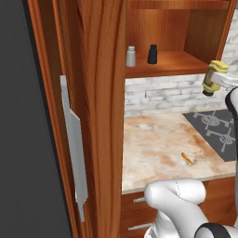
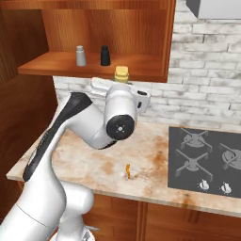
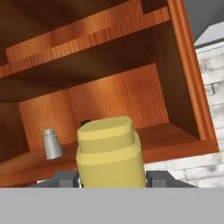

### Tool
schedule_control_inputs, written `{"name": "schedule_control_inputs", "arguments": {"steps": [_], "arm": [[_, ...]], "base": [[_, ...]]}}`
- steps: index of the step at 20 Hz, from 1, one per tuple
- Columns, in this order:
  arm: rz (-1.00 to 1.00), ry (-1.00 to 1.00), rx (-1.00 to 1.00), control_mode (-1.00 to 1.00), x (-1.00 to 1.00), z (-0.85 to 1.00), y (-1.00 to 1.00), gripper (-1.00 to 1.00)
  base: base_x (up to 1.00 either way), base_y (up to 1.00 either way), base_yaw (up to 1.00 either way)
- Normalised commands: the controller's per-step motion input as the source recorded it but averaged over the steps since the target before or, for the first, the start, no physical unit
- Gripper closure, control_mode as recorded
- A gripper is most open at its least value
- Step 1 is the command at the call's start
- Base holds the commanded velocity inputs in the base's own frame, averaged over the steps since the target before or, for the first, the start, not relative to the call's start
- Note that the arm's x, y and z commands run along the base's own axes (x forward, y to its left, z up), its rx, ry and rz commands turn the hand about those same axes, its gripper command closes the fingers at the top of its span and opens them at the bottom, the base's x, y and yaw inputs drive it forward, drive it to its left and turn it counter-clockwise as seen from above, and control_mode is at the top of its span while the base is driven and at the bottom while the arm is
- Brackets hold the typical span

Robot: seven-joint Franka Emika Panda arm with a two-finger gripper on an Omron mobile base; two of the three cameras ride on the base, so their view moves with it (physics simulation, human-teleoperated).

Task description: There are various items on the counter. Only move the condiments/shakers into the cabinet.

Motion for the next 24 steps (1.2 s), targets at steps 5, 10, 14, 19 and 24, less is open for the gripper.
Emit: {"name": "schedule_control_inputs", "arguments": {"steps": [5, 10, 14, 19, 24], "arm": [[-0.03, -0.03, 0.01, -1.00, -0.11, 0.41, 0.01, 1.00], [0.00, -0.30, 0.02, -1.00, -0.16, 0.55, 0.00, 1.00], [0.00, -0.16, 0.00, -1.00, 0.14, 0.25, 0.03, 1.00], [0.00, 0.00, 0.00, -1.00, 0.33, 0.01, 0.07, 1.00], [0.00, 0.00, 0.00, -1.00, 0.44, 0.00, 0.21, 1.00]], "base": [[0.00, 0.00, 0.00], [0.00, 0.00, 0.00], [0.00, 0.00, 0.00], [0.00, 0.00, 0.00], [0.00, 0.00, 0.00]]}}
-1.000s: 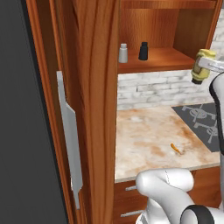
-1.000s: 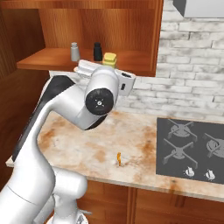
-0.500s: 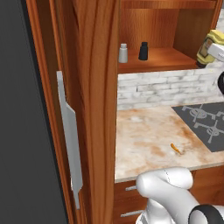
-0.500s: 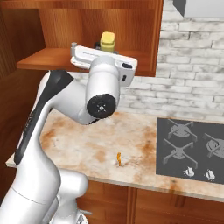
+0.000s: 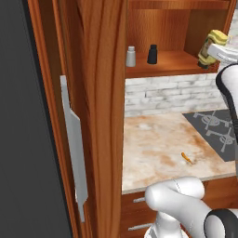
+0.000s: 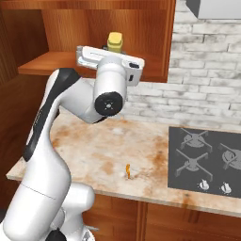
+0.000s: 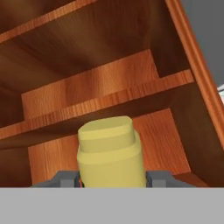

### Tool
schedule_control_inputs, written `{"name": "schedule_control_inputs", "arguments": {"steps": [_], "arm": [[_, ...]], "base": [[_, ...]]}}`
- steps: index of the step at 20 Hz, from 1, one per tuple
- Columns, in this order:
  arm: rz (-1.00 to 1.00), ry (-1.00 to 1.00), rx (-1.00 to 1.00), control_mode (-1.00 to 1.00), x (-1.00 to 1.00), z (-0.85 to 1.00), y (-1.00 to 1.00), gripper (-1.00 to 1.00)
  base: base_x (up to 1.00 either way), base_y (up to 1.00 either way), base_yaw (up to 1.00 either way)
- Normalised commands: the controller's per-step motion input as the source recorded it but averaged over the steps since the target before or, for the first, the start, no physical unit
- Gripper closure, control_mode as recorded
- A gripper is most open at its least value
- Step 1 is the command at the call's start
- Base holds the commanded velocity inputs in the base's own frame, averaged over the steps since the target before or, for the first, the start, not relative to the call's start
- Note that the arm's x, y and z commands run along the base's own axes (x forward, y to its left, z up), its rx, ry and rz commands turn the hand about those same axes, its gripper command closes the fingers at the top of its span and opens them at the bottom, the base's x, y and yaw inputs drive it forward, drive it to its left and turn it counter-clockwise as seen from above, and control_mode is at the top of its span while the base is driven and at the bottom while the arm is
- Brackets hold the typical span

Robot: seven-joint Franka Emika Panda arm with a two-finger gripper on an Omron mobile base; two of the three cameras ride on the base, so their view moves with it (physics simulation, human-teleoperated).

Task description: There are various items on the counter. Only move the condiments/shakers into the cabinet.

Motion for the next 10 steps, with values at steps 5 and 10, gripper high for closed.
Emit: {"name": "schedule_control_inputs", "arguments": {"steps": [5, 10], "arm": [[0.00, 0.05, 0.00, -1.00, 0.54, 0.00, 0.29, 1.00], [0.00, 0.15, -0.01, -1.00, 0.52, 0.00, 0.19, 1.00]], "base": [[0.00, 0.00, 0.00], [0.00, 0.00, 0.00]]}}
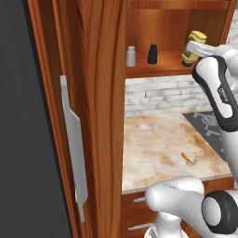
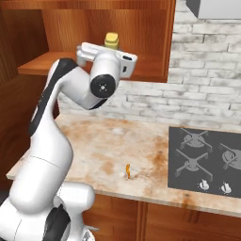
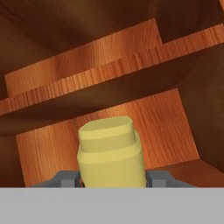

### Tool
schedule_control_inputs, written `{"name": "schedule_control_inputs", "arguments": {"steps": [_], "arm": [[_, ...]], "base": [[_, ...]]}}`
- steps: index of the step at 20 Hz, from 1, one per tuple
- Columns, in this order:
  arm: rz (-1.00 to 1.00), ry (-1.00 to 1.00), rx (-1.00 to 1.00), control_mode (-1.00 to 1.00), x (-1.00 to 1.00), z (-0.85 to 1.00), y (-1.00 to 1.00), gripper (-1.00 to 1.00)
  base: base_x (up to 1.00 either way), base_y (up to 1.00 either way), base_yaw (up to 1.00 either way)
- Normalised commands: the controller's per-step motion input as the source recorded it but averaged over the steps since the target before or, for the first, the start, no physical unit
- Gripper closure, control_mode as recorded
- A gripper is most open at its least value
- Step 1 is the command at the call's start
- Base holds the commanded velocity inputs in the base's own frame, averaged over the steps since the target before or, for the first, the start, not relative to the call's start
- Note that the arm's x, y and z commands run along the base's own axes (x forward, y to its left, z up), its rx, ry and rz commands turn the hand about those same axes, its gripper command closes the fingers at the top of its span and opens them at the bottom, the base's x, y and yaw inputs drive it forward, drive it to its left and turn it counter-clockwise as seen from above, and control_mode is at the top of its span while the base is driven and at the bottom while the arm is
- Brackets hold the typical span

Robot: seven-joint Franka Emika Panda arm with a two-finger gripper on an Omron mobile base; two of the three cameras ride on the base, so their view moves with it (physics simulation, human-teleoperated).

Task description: There are various items on the counter. Only move the condiments/shakers into the cabinet.

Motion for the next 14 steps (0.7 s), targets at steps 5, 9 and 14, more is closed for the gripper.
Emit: {"name": "schedule_control_inputs", "arguments": {"steps": [5, 9, 14], "arm": [[0.00, 0.15, -0.04, -1.00, 0.37, -0.04, 0.07, 1.00], [0.00, 0.14, -0.04, -1.00, 0.36, -0.21, 0.03, 1.00], [0.00, 0.12, -0.08, -1.00, 0.45, -0.15, 0.02, 1.00]], "base": [[0.00, 0.00, 0.00], [0.00, 0.00, 0.00], [0.00, 0.00, 0.00]]}}
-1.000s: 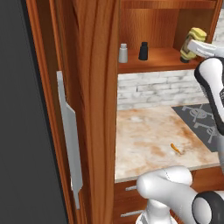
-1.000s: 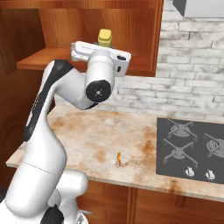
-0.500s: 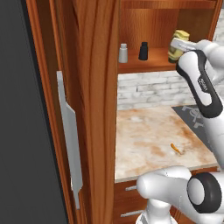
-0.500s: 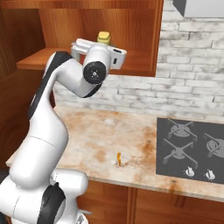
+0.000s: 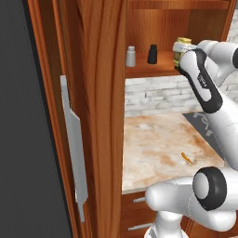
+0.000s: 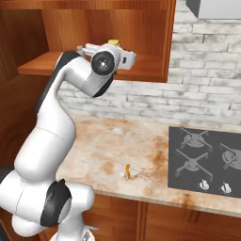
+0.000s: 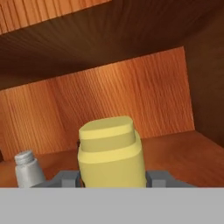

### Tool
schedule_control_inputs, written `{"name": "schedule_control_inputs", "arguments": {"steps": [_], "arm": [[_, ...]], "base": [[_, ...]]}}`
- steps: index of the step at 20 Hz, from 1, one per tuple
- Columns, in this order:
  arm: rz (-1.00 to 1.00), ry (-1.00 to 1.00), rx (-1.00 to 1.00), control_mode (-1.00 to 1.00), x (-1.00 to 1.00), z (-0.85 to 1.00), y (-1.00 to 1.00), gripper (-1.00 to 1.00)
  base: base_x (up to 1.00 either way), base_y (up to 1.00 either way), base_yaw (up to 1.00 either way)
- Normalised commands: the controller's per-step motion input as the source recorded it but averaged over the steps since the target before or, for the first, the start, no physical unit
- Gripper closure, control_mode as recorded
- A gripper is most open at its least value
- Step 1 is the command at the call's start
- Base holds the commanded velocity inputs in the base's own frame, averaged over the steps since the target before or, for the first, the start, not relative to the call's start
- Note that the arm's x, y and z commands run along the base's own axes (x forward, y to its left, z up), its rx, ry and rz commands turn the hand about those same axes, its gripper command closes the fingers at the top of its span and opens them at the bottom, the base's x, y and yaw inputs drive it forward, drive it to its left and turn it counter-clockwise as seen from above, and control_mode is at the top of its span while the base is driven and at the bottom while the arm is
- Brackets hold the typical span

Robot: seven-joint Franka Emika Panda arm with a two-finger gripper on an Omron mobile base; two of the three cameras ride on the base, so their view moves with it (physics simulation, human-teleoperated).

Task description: There are various items on the counter. Only move the condiments/shakers into the cabinet.

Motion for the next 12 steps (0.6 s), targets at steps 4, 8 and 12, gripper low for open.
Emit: {"name": "schedule_control_inputs", "arguments": {"steps": [4, 8, 12], "arm": [[0.00, 0.05, -0.02, -1.00, 0.46, 0.00, 0.00, 1.00], [0.00, 0.00, 0.00, -1.00, 0.34, -0.03, 0.00, 1.00], [0.00, 0.00, -0.02, -1.00, 0.42, -0.17, 0.00, 1.00]], "base": [[0.00, 0.00, 0.00], [0.00, 0.00, 0.00], [0.00, 0.00, 0.00]]}}
